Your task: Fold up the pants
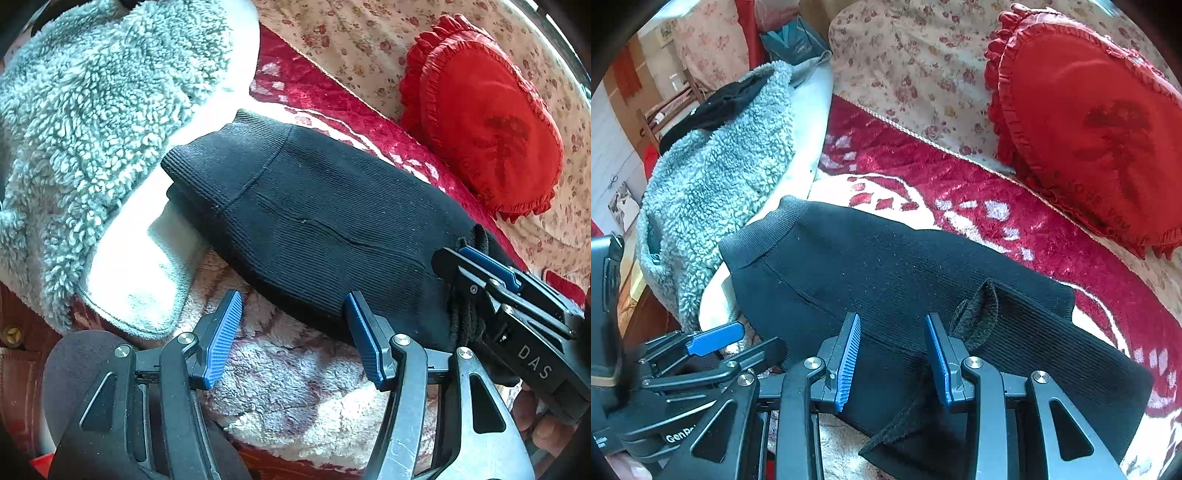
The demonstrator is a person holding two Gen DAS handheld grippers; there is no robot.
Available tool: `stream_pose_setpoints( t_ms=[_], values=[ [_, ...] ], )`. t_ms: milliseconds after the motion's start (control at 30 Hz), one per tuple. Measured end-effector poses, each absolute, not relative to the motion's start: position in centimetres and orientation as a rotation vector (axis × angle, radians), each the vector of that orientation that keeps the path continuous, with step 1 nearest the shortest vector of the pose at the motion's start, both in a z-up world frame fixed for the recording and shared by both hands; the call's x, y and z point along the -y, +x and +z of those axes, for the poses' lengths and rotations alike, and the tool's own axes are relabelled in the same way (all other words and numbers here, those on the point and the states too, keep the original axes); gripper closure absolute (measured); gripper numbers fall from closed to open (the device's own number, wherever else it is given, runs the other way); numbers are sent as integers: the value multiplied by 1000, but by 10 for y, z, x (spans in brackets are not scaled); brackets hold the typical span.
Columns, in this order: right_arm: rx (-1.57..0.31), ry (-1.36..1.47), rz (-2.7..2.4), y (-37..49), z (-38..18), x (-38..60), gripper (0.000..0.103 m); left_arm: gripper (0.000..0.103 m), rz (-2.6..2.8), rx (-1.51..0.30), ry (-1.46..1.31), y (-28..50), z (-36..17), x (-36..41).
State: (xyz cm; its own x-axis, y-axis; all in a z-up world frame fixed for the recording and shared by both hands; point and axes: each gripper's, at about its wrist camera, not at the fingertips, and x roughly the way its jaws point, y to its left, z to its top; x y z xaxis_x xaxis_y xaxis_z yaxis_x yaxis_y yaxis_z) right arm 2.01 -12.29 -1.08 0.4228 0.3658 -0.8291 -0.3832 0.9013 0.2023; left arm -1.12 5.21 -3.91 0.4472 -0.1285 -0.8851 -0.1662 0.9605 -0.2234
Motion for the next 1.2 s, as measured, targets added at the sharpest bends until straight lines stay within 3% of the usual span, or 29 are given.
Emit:
stream_pose_setpoints(
  t_ms=[267, 733, 800, 967, 1067, 1200],
  values=[
    [-1025, -34, 492, 28, -9, 115, 68, 40, 32, -1115, -401, -11, -41, -73],
    [-1014, -106, 624, 81, -7, 46, 58, 38, 83, -1112, -588, 1, -51, -107],
    [-1021, -117, 652, 90, -9, 32, 58, 29, 74, -1111, -597, 4, -53, -106],
    [-1039, -159, 687, 114, -20, 1, 57, 24, 56, -1098, -622, 9, -56, -106],
    [-1055, -189, 728, 125, -29, -12, 56, 15, 26, -1079, -666, 12, -57, -108],
    [-1105, -174, 818, 139, -44, -24, 55, 9, 19, -1054, -706, 14, -59, -111]
  ],
)
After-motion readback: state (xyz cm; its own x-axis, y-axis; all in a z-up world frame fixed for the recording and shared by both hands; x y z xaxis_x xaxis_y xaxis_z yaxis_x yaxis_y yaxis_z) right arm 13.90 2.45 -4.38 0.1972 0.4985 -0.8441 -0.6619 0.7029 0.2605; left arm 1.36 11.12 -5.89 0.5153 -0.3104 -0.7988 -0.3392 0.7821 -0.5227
